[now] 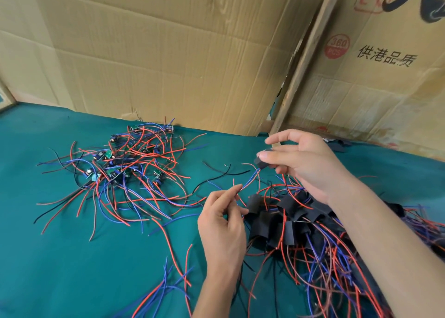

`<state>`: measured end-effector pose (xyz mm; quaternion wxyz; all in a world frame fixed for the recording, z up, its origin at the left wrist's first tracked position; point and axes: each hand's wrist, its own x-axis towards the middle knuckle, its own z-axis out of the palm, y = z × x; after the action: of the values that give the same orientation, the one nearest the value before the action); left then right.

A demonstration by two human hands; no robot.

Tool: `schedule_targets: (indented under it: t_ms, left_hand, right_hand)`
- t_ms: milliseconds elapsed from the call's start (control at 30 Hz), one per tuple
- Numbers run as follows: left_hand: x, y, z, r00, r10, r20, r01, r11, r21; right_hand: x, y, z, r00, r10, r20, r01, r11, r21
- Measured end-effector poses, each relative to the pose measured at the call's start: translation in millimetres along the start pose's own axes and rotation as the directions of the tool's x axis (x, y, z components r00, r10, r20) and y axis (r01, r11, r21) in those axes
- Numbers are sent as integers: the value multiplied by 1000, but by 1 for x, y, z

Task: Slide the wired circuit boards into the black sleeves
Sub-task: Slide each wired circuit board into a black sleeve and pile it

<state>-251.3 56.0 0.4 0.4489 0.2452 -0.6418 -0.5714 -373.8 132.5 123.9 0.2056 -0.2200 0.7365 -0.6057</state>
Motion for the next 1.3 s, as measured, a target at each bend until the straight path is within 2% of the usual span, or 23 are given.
schedule_targets:
  t_ms: [267,400,633,867,1000,1167,1300]
  left_hand:
    - [-2,2,-1,997,-77,-11,73,970,-232]
    - [-3,2,0,993,-102,56,114,946,-304]
    - [-3,0,4,985,-90,148,131,947,-294]
    - [1,-4,2,982,-179,65,190,931,-312]
    - [3,-7,-1,972,-229,54,232,896,-380]
    - [4,-6,-2,972,-236,5,218,889,-403]
    - [5,-8,0,975,-216,-46,182,905,-384]
  right_hand:
    - [-20,33,50,989,145,-34,-131,957,259]
    - [-21,39,57,986,149,-74,-124,954,274]
    - [-16,31,39,991,134,-16,-134,991,-12]
    - [-13,29,34,991,131,17,-127,981,-147]
    - [-9,29,33,994,111,-1,-108,967,-230]
    - [-6,24,29,994,98,46,-72,913,-402]
    - [-4,24,29,990,123,69,-84,905,-418]
